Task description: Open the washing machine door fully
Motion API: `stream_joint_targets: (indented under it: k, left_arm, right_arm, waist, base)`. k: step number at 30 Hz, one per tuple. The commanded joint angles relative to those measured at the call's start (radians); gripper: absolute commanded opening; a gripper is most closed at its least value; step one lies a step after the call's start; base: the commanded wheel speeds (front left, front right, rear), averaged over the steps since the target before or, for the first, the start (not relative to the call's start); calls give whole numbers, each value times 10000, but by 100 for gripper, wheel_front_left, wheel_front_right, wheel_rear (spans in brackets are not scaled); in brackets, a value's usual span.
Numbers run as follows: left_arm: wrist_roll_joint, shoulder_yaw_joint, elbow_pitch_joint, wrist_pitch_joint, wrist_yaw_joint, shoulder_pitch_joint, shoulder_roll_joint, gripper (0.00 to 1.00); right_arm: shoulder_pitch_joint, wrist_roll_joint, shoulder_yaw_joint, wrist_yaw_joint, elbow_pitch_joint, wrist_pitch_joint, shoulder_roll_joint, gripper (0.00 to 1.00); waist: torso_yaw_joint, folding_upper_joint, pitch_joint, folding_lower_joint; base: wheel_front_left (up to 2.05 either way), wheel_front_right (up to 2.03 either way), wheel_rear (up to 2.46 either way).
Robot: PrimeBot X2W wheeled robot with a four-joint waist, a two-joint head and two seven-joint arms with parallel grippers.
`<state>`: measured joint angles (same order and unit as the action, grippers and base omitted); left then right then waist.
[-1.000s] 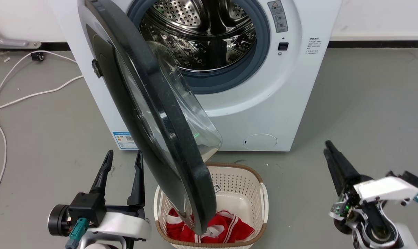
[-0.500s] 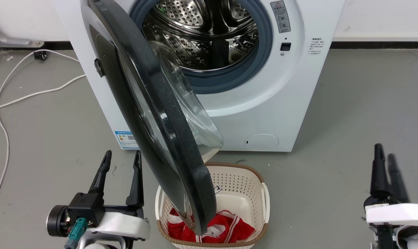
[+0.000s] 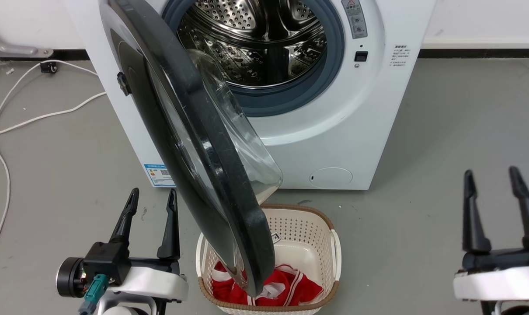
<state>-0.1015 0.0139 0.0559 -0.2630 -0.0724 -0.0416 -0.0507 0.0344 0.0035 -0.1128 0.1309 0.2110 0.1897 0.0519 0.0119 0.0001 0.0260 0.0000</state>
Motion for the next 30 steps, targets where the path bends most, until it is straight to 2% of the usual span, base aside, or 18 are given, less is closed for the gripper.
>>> stream_joint_targets:
  k: [1,9,21,22,23,24,25,30]
  left_arm:
    - [24,-30,-17,-26,-33,-94,8,100]
    - [50,10,-22,-26,-50,-113,8,100]
    - [112,-23,21,-26,-82,-148,8,100]
    - [97,-20,24,-26,-86,-151,8,95]
    - [83,-19,26,-26,-92,-157,8,59]
    - [72,1,39,-26,-119,-160,8,5]
    - [61,2,50,-26,-141,-162,8,0]
    - [36,13,74,-26,-160,-167,8,0]
  right_arm:
    - [274,-136,149,-5,147,-146,-25,100]
    - [862,388,377,-5,-679,-214,-24,100]
    - [491,517,365,-5,-1407,173,-26,100]
    - [484,524,359,-5,-1434,186,-26,100]
    - [469,525,349,-5,-1447,189,-26,100]
    - [451,535,346,-5,-1465,207,-26,100]
    - [443,556,345,-5,-1479,224,-26,100]
    - [397,592,343,-5,-1563,264,-26,100]
  waist:
    - [14,-1,-3,0]
    - [29,-1,-22,0]
    - [-20,-1,-25,0]
    - [-18,-1,-30,0]
    - [-15,-1,-30,0]
    - [-14,-1,-30,0]
    - [-13,-1,-29,0]
    - [-15,-1,-21,0]
  base:
    - [0,0,0]
    - [0,0,0]
    - [0,0,0]
    - [0,0,0]
    - [0,0,0]
    - [0,0,0]
    - [0,0,0]
    - [0,0,0]
